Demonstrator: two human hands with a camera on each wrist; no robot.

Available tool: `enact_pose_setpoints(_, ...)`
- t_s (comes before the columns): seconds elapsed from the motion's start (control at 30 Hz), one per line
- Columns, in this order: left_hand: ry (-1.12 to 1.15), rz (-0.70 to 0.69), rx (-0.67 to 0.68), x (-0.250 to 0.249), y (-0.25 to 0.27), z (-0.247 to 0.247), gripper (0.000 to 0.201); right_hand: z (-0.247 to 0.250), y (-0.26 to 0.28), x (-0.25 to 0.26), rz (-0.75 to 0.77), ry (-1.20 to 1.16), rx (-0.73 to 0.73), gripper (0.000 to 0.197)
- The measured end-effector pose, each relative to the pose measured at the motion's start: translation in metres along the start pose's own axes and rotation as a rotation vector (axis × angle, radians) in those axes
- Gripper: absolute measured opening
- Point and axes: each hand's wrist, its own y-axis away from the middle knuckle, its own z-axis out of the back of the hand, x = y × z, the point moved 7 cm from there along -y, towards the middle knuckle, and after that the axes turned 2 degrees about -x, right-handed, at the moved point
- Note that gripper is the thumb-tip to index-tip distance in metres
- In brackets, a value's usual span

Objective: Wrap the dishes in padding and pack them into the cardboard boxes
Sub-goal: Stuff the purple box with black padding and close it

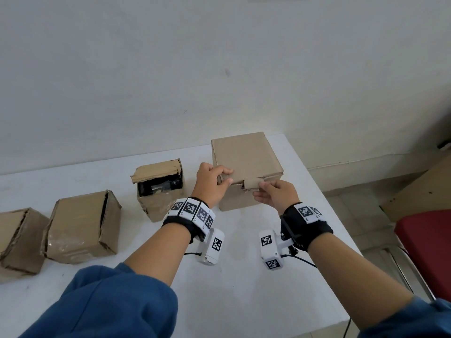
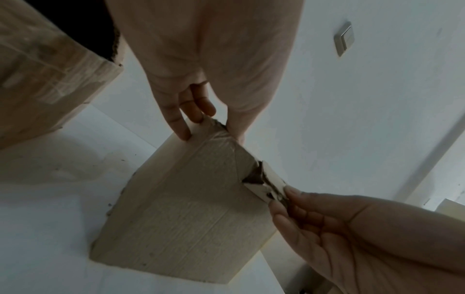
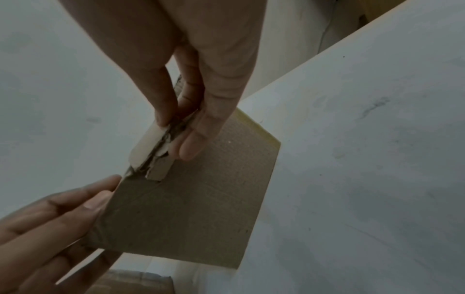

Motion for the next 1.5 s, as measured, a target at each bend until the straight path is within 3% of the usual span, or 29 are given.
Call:
enact_pose_setpoints(0.33, -0.035, -0.107, -0.059, -0.005, -0.001, 0.003, 0.027, -0.002, -0.004, 0.006, -0.013, 0.064, 0.055, 0.004)
enact_pose_setpoints(0.6, -0.022, -0.170, -0.077, -0.006, 0.000, 0.005, 0.027, -0.003, -0.002, 0.010, -0.026, 0.140, 0.109, 0.019)
enact_pose_setpoints(1.0, -0.134, -0.194, -0.057, -0.015, 0.000, 0.000, 0.025, -0.002, -0.011, 0.015, 0.006, -0.092, 0.008, 0.014)
enact_pose_setpoints(1.13, -0.191, -0.278, 0.056, -0.032, -0.004, -0.011, 0.035, 0.008, -0.011, 0.021, 0.155, 0.101, -0.031, 0.020)
enact_pose_setpoints(1.3, -0.206, -0.252, 0.009, -0.033, -0.009, -0.015, 0.052, 0.020, -0.012, 0.054, 0.634, 0.853, -0.157, 0.061)
enact_pose_setpoints(1.4, -0.201, -0.233, -0.040, -0.033, -0.012, -0.014, 0.046, 0.017, -0.023, 0.059, 0.645, 1.006, -0.076, 0.076)
enact_pose_setpoints(1.5, -0.198, -0.227, -0.068, -0.032, -0.013, -0.015, 0.039, 0.013, -0.033, 0.057, 0.618, 1.047, 0.011, 0.070)
